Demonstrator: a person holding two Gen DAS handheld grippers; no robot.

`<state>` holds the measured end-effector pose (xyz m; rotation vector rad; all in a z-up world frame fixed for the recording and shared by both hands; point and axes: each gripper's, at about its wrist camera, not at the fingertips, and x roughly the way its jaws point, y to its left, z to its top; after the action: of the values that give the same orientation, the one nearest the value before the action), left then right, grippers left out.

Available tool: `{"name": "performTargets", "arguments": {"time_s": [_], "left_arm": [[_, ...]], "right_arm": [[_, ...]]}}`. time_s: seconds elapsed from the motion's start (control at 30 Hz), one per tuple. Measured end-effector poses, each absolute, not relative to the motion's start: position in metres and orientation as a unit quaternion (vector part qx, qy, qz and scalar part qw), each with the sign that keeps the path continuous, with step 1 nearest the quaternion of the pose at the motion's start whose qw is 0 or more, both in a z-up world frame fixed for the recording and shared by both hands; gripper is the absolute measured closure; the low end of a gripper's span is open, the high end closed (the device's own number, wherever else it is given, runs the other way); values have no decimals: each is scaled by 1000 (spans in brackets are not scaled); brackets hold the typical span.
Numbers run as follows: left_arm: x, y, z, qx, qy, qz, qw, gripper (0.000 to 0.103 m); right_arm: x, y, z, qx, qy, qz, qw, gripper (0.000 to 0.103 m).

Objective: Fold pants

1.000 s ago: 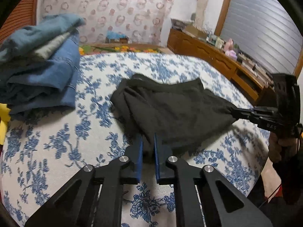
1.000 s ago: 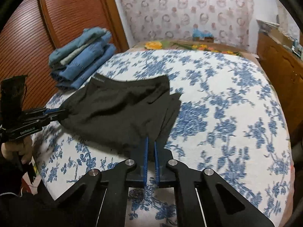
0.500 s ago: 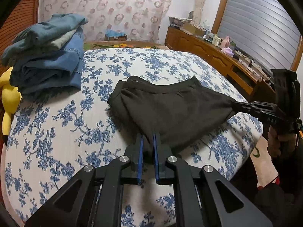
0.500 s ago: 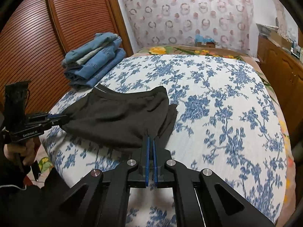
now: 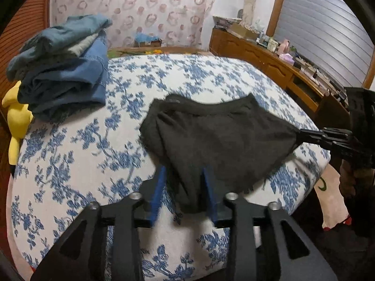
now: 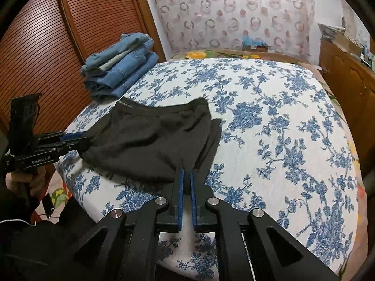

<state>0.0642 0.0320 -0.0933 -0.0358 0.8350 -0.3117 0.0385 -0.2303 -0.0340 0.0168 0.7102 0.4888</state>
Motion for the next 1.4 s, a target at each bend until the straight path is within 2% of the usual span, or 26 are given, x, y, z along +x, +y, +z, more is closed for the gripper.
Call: {"name": "performTargets", "arguments": {"time_s": [0.03,0.1,0.17,0.57,0.63,0.67,0.7,0.73,0.87,1.07,1.17,1.3,1.33,1.4], "left_arm": [[65,32,-92,-17,402,-150,903,59],[71,32,-89,-13,396,-145,907,59],[78,32,-88,-10,393,-145,908,59],[137,20,-96,14,397,-149,906,59],[145,19,-98,14,400,-147,904,68],[146,18,-99,17,400,-147,905,74],[148,17,-100,23,398,-148,905,84],[149,15,-100,31,398,-149,904,90],[145,23,-87,19,370,-146,917,94],[146,25,-81,11,377,-150,914,94],[147,23,-82,14,384,-145,912,88],[144,19,-85,29,392,-145,908,65],[143,18,-86,33,390,-145,909,55],[141,16,-87,39,389,-145,909,47]], "right_arm": [[39,-230,-32,7,341,235,910,94],[42,-231,-28,5,335,230,914,83],[47,-230,-26,4,334,225,915,77],[102,-194,-51,-28,349,214,912,76],[108,-190,-56,-32,353,212,911,76],[108,-190,-56,-32,348,213,912,71],[108,-188,-56,-33,347,217,912,68],[108,-187,-56,-35,347,219,911,66],[105,-179,-59,-56,338,217,914,59],[103,-183,-60,-48,336,222,914,57],[104,-186,-60,-38,336,226,913,57],[104,-184,-61,-43,337,224,913,57],[104,-184,-60,-42,337,225,913,57],[104,-185,-61,-37,337,226,913,56]]}}
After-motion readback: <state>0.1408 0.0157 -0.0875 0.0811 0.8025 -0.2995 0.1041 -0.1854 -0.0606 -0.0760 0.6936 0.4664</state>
